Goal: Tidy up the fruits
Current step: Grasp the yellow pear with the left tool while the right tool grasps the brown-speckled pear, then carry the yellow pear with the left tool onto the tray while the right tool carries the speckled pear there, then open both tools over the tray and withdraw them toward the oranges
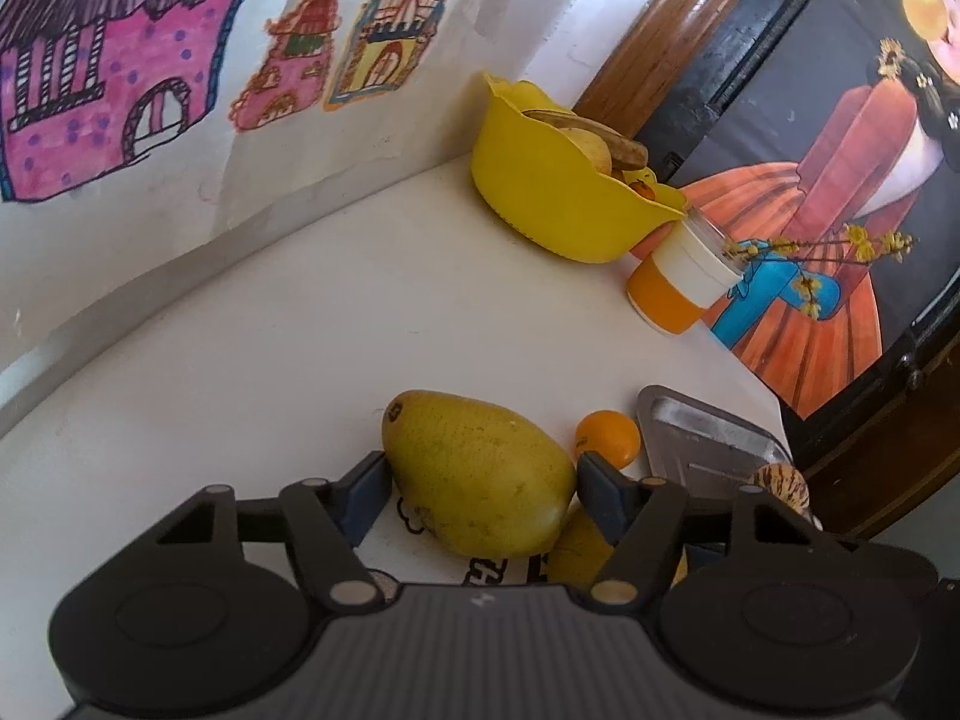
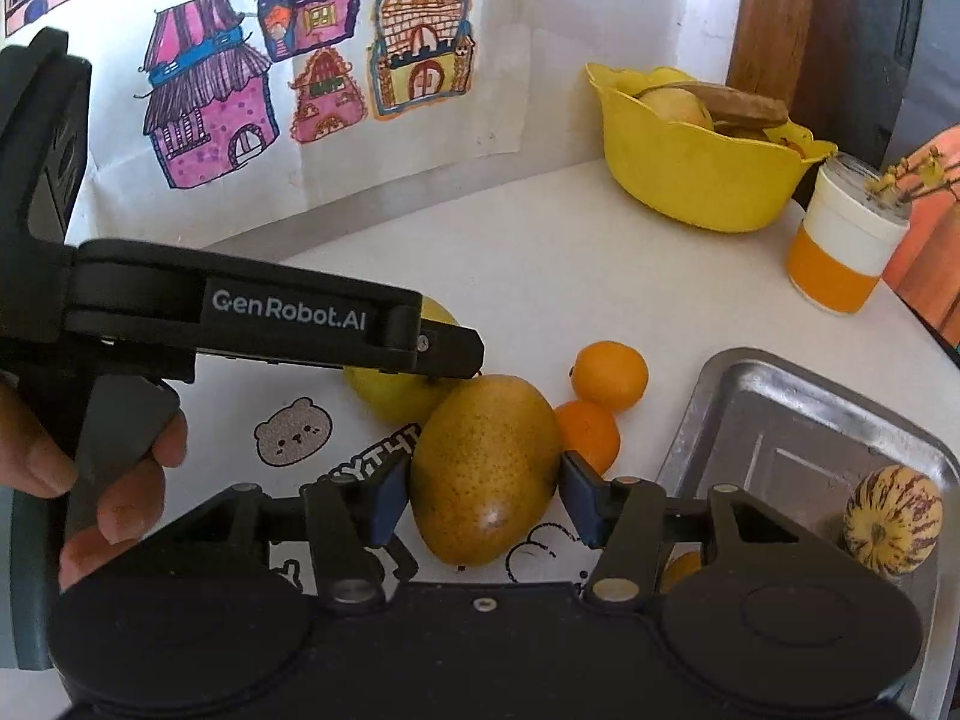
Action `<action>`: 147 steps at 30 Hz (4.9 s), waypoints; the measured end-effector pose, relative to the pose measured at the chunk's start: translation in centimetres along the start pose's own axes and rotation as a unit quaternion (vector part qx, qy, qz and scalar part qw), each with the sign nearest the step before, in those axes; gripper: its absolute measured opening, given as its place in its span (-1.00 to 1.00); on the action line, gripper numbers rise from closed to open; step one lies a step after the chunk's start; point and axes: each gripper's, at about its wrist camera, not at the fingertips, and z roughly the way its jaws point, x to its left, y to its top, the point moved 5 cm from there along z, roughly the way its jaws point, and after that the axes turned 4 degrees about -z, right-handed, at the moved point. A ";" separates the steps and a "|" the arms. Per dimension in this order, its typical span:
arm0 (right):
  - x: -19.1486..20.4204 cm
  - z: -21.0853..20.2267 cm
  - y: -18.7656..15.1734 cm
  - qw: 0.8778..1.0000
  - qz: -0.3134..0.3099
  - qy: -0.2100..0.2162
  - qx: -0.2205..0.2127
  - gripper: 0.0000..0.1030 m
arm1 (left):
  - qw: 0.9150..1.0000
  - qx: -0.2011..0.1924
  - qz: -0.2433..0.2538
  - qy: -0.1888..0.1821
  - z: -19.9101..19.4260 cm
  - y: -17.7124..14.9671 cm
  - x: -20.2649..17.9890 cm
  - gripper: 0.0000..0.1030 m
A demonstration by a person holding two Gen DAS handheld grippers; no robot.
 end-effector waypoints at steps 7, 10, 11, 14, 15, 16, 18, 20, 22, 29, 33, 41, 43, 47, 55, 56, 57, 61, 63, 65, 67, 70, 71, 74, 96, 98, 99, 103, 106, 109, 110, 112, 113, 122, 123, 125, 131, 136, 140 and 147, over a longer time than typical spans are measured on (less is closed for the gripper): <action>0.1 1.2 0.1 1.000 0.004 -0.006 0.020 0.09 | 1.000 -0.007 0.006 0.006 0.2 0.0 -0.3 0.40; 0.2 1.4 0.5 1.000 -0.001 -0.012 0.017 0.15 | 1.000 -0.006 0.003 0.004 0.0 0.0 -0.2 0.39; 0.2 1.5 0.5 1.000 -0.004 -0.014 0.020 0.15 | 1.000 -0.006 0.000 0.004 -0.1 -0.1 -0.1 0.39; 0.3 1.8 0.5 1.000 -0.008 -0.010 0.023 0.09 | 1.000 -0.007 -0.010 0.004 -0.5 -0.3 0.2 0.37; 0.2 1.7 0.4 1.000 -0.005 -0.009 0.021 0.09 | 1.000 -0.007 -0.011 0.005 -0.7 -0.4 0.3 0.37; 0.1 1.6 0.4 1.000 0.000 -0.009 0.019 0.08 | 1.000 -0.009 -0.012 0.006 -1.0 -0.5 0.4 0.37; -0.2 1.1 0.2 1.000 0.011 -0.011 0.007 0.08 | 1.000 -0.012 -0.016 0.008 -1.4 -0.7 0.7 0.36; -0.4 0.4 0.2 1.000 0.018 -0.016 -0.013 0.08 | 1.000 -0.013 -0.022 0.008 -1.9 -1.0 1.0 0.36; -0.7 -0.3 0.0 0.999 0.024 -0.022 -0.027 0.08 | 1.000 -0.011 -0.027 0.005 -2.3 -1.2 1.2 0.36; -1.7 -3.3 -0.7 0.997 0.049 -0.014 -0.062 0.08 | 0.999 -0.007 -0.044 -0.010 -3.2 -1.5 0.9 0.36; -3.3 -5.4 -1.1 0.994 0.067 -0.024 -0.081 0.08 | 0.999 -0.010 -0.038 -0.021 -3.6 -1.7 -0.7 0.36; -8.0 -9.7 -3.8 0.987 0.113 -0.060 -0.101 0.08 | 0.997 -0.006 -0.042 -0.070 -3.3 -3.0 -5.4 0.36; -9.0 -10.3 -4.9 0.985 0.123 -0.068 -0.099 0.08 | 0.996 -0.002 -0.035 -0.079 -3.0 -3.7 -6.9 0.36; -10.5 -11.2 -7.3 0.983 0.135 -0.085 -0.096 0.08 | 0.995 0.012 -0.018 -0.094 -2.4 -5.1 -9.8 0.36; -12.6 -12.5 -11.5 0.977 0.156 -0.108 -0.098 0.08 | 0.994 0.030 0.019 -0.101 -0.8 -7.7 -14.5 0.36; -12.7 -12.5 -11.9 0.977 0.157 -0.108 -0.098 0.08 | 0.994 0.032 0.024 -0.101 -0.7 -8.0 -14.9 0.36; -12.8 -12.6 -12.3 0.977 0.158 -0.108 -0.098 0.08 | 0.994 0.036 0.029 -0.100 -0.4 -8.3 -15.4 0.36; -13.4 -12.7 -13.3 0.975 0.164 -0.109 -0.102 0.08 | 0.994 0.042 0.047 -0.093 0.2 -9.4 -16.5 0.36; -13.6 -12.7 -13.5 0.974 0.168 -0.108 -0.105 0.08 | 0.994 0.044 0.055 -0.087 0.5 -9.7 -16.8 0.36; -13.8 -12.6 -13.7 0.974 0.170 -0.106 -0.107 0.08 | 0.994 0.043 0.061 -0.081 0.7 -9.9 -17.1 0.36; -13.9 -12.5 -13.9 0.973 0.173 -0.104 -0.108 0.08 | 0.994 0.040 0.069 -0.072 0.9 -10.0 -17.3 0.36; -13.9 -12.3 -14.1 0.973 0.177 -0.104 -0.110 0.09 | 0.994 0.039 0.080 -0.059 1.3 -10.2 -17.5 0.37; -14.0 -12.2 -14.2 0.973 0.177 -0.104 -0.109 0.09 | 0.994 0.041 0.080 -0.055 1.4 -10.2 -17.5 0.37; -14.1 -12.0 -14.4 0.972 0.180 -0.104 -0.107 0.09 | 0.995 0.052 0.073 -0.048 1.9 -10.4 -17.3 0.37; -12.2 -16.5 -13.6 0.965 0.167 -0.128 -0.155 0.76 | 0.995 0.007 0.061 -0.084 -3.5 -8.3 -17.8 0.99; -11.7 -17.7 -13.4 0.964 0.166 -0.130 -0.163 0.93 | 0.995 0.000 0.062 -0.083 -4.6 -8.1 -17.5 0.99; -11.4 -18.2 -13.3 0.963 0.165 -0.132 -0.166 0.95 | 0.995 -0.004 0.063 -0.081 -5.3 -8.1 -17.2 0.99; -9.4 -20.3 -13.2 0.965 0.150 -0.133 -0.166 0.99 | 0.994 -0.013 0.085 -0.073 -7.7 -8.3 -16.2 0.99; -7.5 -21.5 -13.5 0.968 0.142 -0.132 -0.157 0.99 | 0.992 -0.024 0.102 -0.068 -9.7 -8.7 -15.0 0.99; -5.6 -22.2 -14.0 0.972 0.143 -0.119 -0.141 0.99 | 0.991 -0.024 0.116 -0.061 -11.7 -9.5 -13.5 0.99; -5.0 -22.4 -14.2 0.974 0.146 -0.114 -0.134 0.99 | 0.991 -0.022 0.121 -0.058 -12.3 -9.7 -13.0 0.99; -3.7 -22.6 -14.6 0.977 0.148 -0.102 -0.116 0.99 | 0.990 -0.020 0.130 -0.049 -13.4 -10.3 -11.8 0.99; -3.2 -22.6 -14.7 0.978 0.148 -0.097 -0.107 0.99 | 0.990 -0.018 0.135 -0.046 -14.0 -10.5 -11.2 0.99; 1.6 -22.4 -15.4 0.988 0.138 -0.064 -0.026 0.99 | 0.984 0.038 0.174 0.010 -16.8 -12.7 -5.7 0.99; 2.0 -22.3 -15.3 0.988 0.138 -0.062 -0.019 0.99 | 0.984 0.042 0.171 0.013 -17.1 -12.7 -5.1 0.99; 2.9 -22.0 -15.0 0.989 0.136 -0.057 -0.006 0.99 | 0.984 0.043 0.171 0.019 -17.6 -12.7 -4.2 0.99; 4.8 -20.9 -13.1 0.990 0.140 -0.023 0.018 0.99 | 0.986 0.040 0.159 0.036 -18.6 -11.7 -2.0 0.99; 5.4 -20.0 -9.5 0.987 0.154 0.008 0.034 0.99 | 0.990 0.029 0.134 0.037 -18.8 -10.0 -0.9 0.99; 5.1 -20.1 -5.2 0.987 0.157 0.005 0.013 0.99 | 0.991 0.007 0.130 0.041 -18.9 -8.1 -0.5 0.99; 1.8 -17.6 2.6 0.988 0.155 -0.004 -0.001 0.99 | 0.989 -0.035 0.137 0.036 -17.5 -5.4 -1.3 0.99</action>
